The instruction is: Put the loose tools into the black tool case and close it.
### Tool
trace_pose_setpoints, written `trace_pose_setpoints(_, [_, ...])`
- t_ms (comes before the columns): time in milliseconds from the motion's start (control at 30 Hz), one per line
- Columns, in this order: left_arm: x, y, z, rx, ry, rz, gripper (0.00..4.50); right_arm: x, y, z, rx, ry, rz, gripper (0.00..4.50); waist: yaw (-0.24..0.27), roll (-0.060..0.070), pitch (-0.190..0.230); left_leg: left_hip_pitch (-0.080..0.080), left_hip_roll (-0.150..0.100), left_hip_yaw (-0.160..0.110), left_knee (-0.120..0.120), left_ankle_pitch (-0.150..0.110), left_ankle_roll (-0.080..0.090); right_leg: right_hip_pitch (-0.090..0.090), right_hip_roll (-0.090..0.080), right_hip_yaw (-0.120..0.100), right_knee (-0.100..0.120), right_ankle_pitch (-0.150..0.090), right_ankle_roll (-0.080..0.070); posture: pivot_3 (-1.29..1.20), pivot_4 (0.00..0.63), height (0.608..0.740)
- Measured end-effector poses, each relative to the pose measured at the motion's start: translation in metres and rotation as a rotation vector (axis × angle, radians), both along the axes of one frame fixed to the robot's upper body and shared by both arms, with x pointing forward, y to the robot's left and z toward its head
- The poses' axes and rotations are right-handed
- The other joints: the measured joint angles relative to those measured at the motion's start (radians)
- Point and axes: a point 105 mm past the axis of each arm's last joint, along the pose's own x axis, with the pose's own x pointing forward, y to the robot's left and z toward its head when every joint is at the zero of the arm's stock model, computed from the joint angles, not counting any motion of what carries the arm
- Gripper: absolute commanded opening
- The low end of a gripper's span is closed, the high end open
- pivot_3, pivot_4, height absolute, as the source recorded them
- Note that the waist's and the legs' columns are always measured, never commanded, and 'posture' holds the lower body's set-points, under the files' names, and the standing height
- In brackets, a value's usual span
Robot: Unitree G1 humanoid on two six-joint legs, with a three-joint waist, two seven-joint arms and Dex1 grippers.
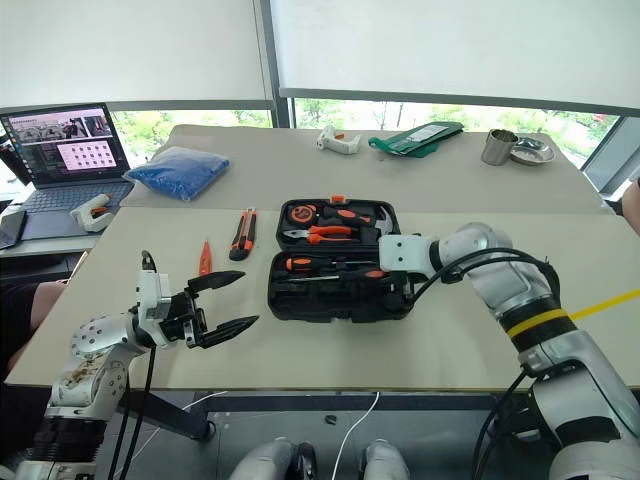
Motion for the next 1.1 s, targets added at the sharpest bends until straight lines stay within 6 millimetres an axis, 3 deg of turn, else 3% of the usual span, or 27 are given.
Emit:
trace_pose_setpoints(333, [-0.002,-0.001,-0.001,-0.008,0.003,0.021,4.5,0.009,-0.016,0.003,-0.003,0.049,-0.03,1.01,-0.005,0.0,0.0,0.0,0.0,0.0,-0.001,0.0,0.0,-0.001,0.0,0.0,0.0,0.003,0.003,0.0,0.15,0.74])
trace_pose_setpoints(800, [0.0,-0.003,0.0,-0.017,0.001,0.029,4.5,0.022,-0.012,-0.007,-0.041,0.012,-0.008,1.01,-0.008,0.0,0.0,0.0,0.0,0.001,-0.002,0.001,-0.002,-0.002,0.0,-0.001,0.001,0.003,0.003,0.0,0.15,0.74])
trace_pose_setpoints(867, [0.001,-0.004,0.001,-0.017,-0.005,0.028,4.5,0.023,-0.013,-0.007,-0.049,0.02,-0.017,2.01,-0.007,0.0,0.0,0.0,0.0,0.0,-0.002,0.001,-0.003,-0.002,0.0,-0.001,0.001,0.003,0.003,0.0,0.15,0.74])
trace_pose_setpoints(1033, [0.002,-0.004,0.004,-0.016,-0.016,0.03,4.5,0.027,-0.015,-0.002,-0.072,-0.019,-0.036,3.61,-0.007,0.001,0.0,0.0,0.0,0.0,-0.002,0.001,-0.003,-0.002,0.0,-0.001,0.001,0.003,0.003,0.0,0.15,0.74])
trace_pose_setpoints(1100, [0.002,-0.004,0.004,-0.016,-0.015,0.032,4.5,0.027,-0.016,0.003,-0.069,-0.034,-0.031,3.61,-0.007,0.001,0.0,0.0,0.0,0.0,-0.002,0.001,-0.003,-0.002,0.0,-0.001,0.001,0.003,0.002,0.0,0.15,0.74])
